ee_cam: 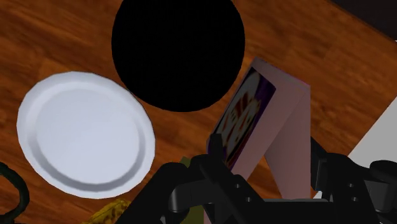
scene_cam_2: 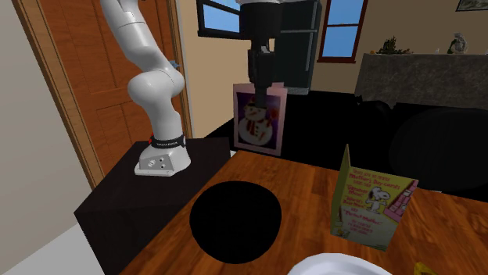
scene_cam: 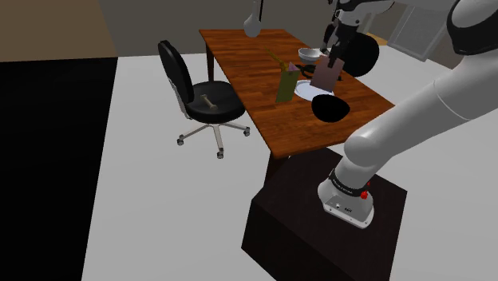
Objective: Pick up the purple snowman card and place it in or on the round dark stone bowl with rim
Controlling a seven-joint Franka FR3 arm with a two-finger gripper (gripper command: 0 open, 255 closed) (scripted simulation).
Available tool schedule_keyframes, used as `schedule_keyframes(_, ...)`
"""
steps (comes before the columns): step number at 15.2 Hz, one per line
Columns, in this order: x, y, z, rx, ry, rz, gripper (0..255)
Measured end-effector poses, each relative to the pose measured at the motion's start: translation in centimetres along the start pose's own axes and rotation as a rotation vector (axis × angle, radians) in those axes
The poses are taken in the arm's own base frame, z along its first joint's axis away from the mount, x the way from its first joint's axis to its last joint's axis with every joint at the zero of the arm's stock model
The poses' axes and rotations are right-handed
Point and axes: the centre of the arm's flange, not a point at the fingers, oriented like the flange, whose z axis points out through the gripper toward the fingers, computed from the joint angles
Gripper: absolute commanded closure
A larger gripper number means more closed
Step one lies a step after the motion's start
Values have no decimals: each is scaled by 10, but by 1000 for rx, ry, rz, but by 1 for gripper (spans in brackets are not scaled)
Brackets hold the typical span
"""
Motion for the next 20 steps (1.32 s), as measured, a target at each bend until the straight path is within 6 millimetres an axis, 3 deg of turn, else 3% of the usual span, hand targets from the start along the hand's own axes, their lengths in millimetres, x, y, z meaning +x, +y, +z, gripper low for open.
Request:
schedule_keyframes(7, -53, 73, -18, 0, 0, 0, 255)
schedule_keyframes(9, -63, 86, -19, 0, 0, -1, 255)
schedule_keyframes(20, -69, 91, 35, 0, -1, -2, 255)
